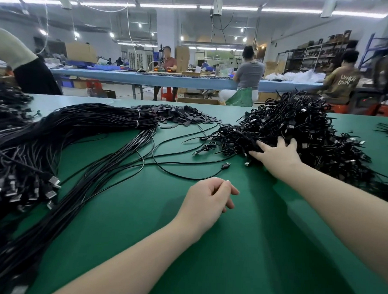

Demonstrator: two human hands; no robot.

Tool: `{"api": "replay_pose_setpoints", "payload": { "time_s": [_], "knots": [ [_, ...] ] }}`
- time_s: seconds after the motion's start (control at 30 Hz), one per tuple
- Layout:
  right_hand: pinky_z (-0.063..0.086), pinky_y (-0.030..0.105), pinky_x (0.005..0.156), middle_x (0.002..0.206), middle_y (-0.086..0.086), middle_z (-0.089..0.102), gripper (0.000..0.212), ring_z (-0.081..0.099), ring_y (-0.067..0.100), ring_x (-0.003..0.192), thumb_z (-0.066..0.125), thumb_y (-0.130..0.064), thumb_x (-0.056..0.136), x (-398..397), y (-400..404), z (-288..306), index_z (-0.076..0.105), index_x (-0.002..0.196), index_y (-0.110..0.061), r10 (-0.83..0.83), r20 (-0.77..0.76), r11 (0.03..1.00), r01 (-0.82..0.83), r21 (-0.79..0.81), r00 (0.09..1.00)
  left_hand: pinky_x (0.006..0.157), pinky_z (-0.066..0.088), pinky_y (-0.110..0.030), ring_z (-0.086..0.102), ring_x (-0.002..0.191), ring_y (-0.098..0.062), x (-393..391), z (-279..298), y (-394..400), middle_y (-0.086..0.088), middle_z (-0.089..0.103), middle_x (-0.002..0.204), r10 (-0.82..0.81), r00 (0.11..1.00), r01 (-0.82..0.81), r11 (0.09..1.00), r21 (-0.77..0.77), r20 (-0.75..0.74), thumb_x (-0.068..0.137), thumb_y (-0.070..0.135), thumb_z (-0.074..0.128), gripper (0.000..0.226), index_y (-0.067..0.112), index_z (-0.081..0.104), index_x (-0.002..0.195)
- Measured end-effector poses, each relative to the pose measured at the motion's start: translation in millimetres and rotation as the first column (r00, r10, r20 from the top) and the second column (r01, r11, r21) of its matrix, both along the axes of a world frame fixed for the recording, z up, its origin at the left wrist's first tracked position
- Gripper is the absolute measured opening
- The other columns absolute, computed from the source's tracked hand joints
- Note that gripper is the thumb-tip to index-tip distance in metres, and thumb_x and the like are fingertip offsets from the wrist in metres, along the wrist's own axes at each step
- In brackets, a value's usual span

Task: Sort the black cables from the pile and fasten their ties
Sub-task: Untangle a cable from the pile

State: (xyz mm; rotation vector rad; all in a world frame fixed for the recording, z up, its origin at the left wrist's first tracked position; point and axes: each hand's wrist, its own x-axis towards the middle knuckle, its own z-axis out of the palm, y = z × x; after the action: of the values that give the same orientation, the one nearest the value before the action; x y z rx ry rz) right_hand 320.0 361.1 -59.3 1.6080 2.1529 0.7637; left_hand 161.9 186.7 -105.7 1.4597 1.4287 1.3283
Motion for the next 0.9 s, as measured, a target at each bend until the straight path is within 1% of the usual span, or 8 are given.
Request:
{"api": "replay_pose_setpoints", "payload": {
  "time_s": [0.13,0.2,0.37,0.43,0.53,0.57,0.73,0.9],
  "knots": [
    [0.024,0.055,0.107,0.148,0.01,0.038,0.063,0.04,0.043,0.128,0.052,-0.022,0.093,-24.1,-51.7,4.1,0.024,0.147,-0.035,0.053,-0.056,0.992,-0.046,0.115,0.997,0.061,0.048,-0.026,0.054,0.056,-0.003,0.6,3.5,-2.7,0.011,0.064,0.06,0.045,0.998,-0.045,0.999,-0.016,-0.035,0.093,0.032,0.046,0.028,0.027,0.068,0.077],
    [0.036,0.044,0.094,0.127,0.005,0.056,0.049,0.055,0.034,0.113,0.053,-0.021,0.09,-34.4,-81.8,-2.0,0.041,0.136,-0.032,0.146,-0.258,0.984,-0.115,0.133,0.955,0.066,0.05,-0.033,0.055,0.061,-0.01,2.6,6.0,-3.7,0.009,0.061,0.061,0.103,0.991,-0.104,0.994,-0.014,-0.084,0.094,0.032,0.043,0.026,0.027,0.064,0.079],
    [0.047,0.035,0.086,0.123,0.002,0.059,0.034,0.056,0.026,0.113,0.037,-0.038,0.097,-38.3,-143.4,-36.7,0.055,0.125,-0.031,0.133,-0.744,0.97,-0.241,-0.039,0.655,0.078,0.047,-0.03,0.061,0.087,-0.025,-16.9,22.7,-2.8,-0.002,0.059,0.09,0.099,0.92,-0.115,0.993,-0.02,-0.378,0.097,0.017,0.045,0.012,0.019,0.056,0.101],
    [0.049,0.034,0.086,0.124,0.0,0.06,0.034,0.055,0.024,0.114,0.038,-0.036,0.097,-29.3,-150.7,-40.9,0.059,0.123,-0.028,0.144,-0.825,0.969,-0.246,0.006,0.546,0.085,0.044,-0.026,0.059,0.101,-0.025,-48.9,35.5,-6.4,-0.007,0.06,0.108,0.165,0.719,-0.19,0.981,0.037,-0.675,0.093,0.008,0.045,0.026,0.016,0.06,0.112],
    [0.05,0.033,0.082,0.119,0.0,0.063,0.031,0.057,0.022,0.108,0.041,-0.031,0.096,-25.4,-153.7,-41.0,0.064,0.116,-0.026,0.17,-0.84,0.964,-0.263,0.033,0.515,0.091,0.045,-0.04,0.052,0.117,-0.03,-103.3,51.1,-25.0,-0.011,0.049,0.127,0.123,0.052,-0.454,0.887,0.086,-0.991,0.091,0.006,0.045,0.039,0.013,0.05,0.129],
    [0.05,0.032,0.081,0.117,0.0,0.064,0.031,0.058,0.022,0.106,0.041,-0.03,0.096,-26.0,-154.6,-40.4,0.065,0.114,-0.026,0.176,-0.834,0.963,-0.267,0.035,0.522,0.089,0.045,-0.04,0.051,0.119,-0.03,-118.5,54.0,-32.8,-0.01,0.05,0.128,0.033,-0.045,-0.538,0.841,0.052,-0.998,0.091,0.007,0.045,0.039,0.013,0.051,0.13],
    [0.051,0.032,0.079,0.115,-0.001,0.064,0.029,0.059,0.022,0.103,0.042,-0.029,0.095,-25.3,-155.0,-39.3,0.066,0.112,-0.026,0.178,-0.843,0.963,-0.267,0.043,0.507,0.072,0.043,-0.032,0.061,0.097,-0.029,-169.1,54.8,-50.8,-0.007,0.063,0.111,0.016,0.008,-0.604,0.797,0.007,-1.0,0.096,0.023,0.05,0.018,0.014,0.063,0.107],
    [0.05,0.032,0.082,0.118,-0.001,0.064,0.03,0.058,0.022,0.107,0.042,-0.03,0.095,-25.8,-151.8,-41.2,0.064,0.115,-0.027,0.195,-0.835,0.959,-0.278,0.053,0.514,0.057,0.051,-0.027,0.066,0.065,-0.022,-183.4,113.6,-60.1,-0.013,0.068,0.083,0.214,0.423,-0.543,0.838,-0.057,-0.881,0.103,0.037,0.036,0.041,0.016,0.066,0.085]
  ]
}}
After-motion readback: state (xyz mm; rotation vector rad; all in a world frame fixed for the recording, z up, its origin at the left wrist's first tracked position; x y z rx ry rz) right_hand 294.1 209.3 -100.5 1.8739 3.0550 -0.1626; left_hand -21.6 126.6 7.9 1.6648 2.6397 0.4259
